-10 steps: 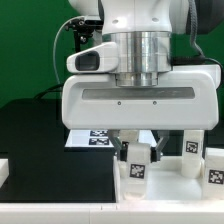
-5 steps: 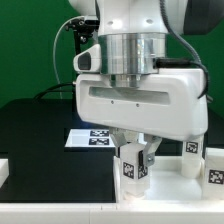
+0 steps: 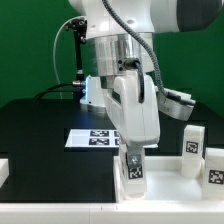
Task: Assemble square table
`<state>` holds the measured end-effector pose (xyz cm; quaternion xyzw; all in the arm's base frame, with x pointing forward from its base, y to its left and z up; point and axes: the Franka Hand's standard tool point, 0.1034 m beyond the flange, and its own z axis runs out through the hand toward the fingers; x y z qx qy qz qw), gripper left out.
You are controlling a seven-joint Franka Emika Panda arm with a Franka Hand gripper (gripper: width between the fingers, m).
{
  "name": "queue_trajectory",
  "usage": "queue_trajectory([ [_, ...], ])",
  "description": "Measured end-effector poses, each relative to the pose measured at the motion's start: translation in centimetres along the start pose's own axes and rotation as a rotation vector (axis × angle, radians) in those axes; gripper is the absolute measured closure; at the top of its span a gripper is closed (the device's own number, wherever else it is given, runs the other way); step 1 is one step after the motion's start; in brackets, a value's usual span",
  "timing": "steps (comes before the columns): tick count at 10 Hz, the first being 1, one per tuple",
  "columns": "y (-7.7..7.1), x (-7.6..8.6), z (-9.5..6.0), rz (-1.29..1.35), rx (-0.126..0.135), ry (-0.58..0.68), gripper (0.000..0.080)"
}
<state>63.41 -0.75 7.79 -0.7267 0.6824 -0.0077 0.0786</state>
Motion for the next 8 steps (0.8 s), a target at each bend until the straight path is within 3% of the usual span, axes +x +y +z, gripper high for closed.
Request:
queue_trajectory([
  [1, 0.1, -0.1, 0.1, -0.084, -0.009, 0.011, 0.0315],
  [2, 0.2, -0.7, 0.1, -0.225, -0.035, 0.032, 0.0315],
  [3, 0.2, -1.1, 0.2, -0.363, -0.065, 0.028, 0.0187],
  [5, 0.2, -1.4, 0.2, -0.656, -0.089, 0.0, 0.0161],
  [8, 0.2, -1.3, 0.2, -0.816, -0.089, -0.004, 0.0151],
])
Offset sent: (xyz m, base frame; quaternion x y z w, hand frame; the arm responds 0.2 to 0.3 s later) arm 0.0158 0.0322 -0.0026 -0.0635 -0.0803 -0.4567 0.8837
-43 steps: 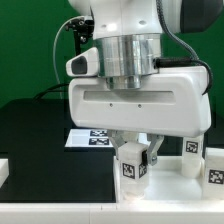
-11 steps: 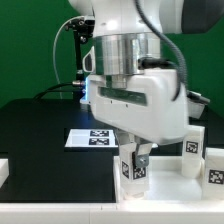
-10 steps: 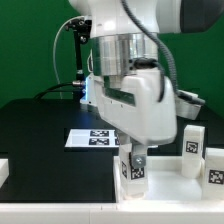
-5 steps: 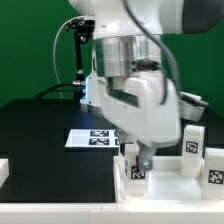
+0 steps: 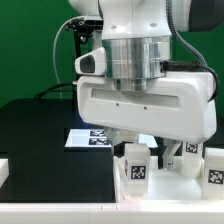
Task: Assemble square table
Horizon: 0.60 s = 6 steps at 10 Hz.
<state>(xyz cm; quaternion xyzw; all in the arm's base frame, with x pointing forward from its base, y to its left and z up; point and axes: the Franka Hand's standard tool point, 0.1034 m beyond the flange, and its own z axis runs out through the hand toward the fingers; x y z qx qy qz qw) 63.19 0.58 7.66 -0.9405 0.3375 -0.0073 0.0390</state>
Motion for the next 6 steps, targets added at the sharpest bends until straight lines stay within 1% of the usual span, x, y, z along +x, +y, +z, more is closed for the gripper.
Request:
queue_trajectory([
  [1, 0.04, 0.27, -0.23, -0.178, -0.01, 0.005, 0.0151],
  [3, 0.03, 0.53, -0.42, -0.427, -0.009, 0.008, 0.0151],
  [4, 0.0, 0.51, -0.41, -0.411, -0.009, 0.009, 0.0151],
  [6, 0.02, 0.53, -0.39, -0.393, -0.009, 0.009, 0.0416],
])
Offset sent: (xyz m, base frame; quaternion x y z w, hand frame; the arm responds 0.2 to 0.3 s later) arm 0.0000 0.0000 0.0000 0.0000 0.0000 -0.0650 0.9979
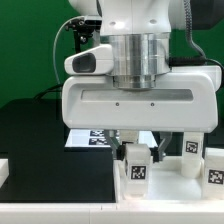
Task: Assemble square table
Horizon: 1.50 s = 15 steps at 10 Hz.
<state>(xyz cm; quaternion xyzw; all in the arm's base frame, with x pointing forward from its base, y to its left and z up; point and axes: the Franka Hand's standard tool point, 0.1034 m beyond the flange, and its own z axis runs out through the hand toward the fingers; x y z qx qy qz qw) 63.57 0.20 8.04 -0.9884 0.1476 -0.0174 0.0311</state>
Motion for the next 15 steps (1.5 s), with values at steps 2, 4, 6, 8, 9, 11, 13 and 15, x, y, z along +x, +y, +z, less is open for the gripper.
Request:
queue_trajectory([
  [2, 0.22, 0.02, 0.03, 0.112, -0.001, 0.0, 0.0514],
  [4, 0.21, 0.02, 0.09, 0.334, -0.006, 0.002, 0.0514],
  [6, 0.12, 0.03, 0.19, 0.711, -0.008, 0.012, 0.0514],
  [8, 0.01, 0.0, 0.24, 1.06, 0.024, 0.012, 0.0513],
  [9, 0.11, -0.06, 0.26, 1.159, 0.053, 0.007, 0.0512],
  [11, -0.1, -0.19, 0.3, 1.223, 0.053, 0.002, 0.0512],
  [13, 0.09, -0.35, 0.51, 1.048, 0.025, 0.014, 0.0331],
  [15, -0.13, -0.37, 0.51, 0.742, 0.013, 0.022, 0.0214],
])
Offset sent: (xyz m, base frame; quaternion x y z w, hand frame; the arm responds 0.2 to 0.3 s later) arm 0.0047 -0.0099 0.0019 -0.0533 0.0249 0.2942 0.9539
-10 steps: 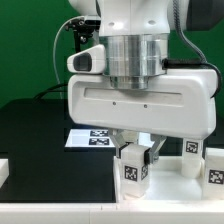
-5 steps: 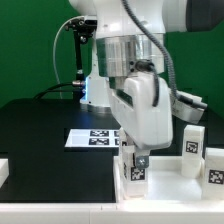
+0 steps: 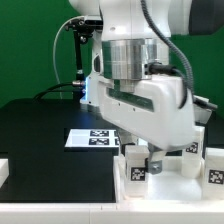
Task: Assemble square table
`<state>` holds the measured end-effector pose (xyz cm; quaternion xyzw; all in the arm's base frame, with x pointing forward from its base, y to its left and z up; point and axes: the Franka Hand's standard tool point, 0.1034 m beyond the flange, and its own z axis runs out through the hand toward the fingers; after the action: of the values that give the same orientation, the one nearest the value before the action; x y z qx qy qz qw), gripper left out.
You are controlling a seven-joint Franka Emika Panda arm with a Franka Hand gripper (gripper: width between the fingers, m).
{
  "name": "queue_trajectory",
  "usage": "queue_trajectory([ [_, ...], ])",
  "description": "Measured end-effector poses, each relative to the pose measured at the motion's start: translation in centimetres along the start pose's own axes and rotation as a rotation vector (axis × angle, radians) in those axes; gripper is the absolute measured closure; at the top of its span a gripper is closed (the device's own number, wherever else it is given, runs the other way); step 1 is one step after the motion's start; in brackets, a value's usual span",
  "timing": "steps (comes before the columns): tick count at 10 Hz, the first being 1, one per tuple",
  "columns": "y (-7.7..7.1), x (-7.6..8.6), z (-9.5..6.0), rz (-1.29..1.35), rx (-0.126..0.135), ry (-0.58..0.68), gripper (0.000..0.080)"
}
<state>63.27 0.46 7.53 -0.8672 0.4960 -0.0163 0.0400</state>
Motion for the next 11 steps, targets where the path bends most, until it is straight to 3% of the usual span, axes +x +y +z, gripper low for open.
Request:
queue_trajectory([
  [1, -0.19, 0.07, -0.3, -0.179, 0.003, 0.005, 0.0163],
  [4, -0.28, -0.21, -0.56, -0.31, 0.005, 0.006, 0.0154],
  [8, -0.23, 0.38, -0.63, -0.983, -0.027, 0.025, 0.0151],
  [10, -0.23, 0.37, -0.62, -0.95, -0.026, 0.025, 0.0151],
  [11, -0.22, 0.38, -0.62, -0.943, -0.025, 0.025, 0.0273],
])
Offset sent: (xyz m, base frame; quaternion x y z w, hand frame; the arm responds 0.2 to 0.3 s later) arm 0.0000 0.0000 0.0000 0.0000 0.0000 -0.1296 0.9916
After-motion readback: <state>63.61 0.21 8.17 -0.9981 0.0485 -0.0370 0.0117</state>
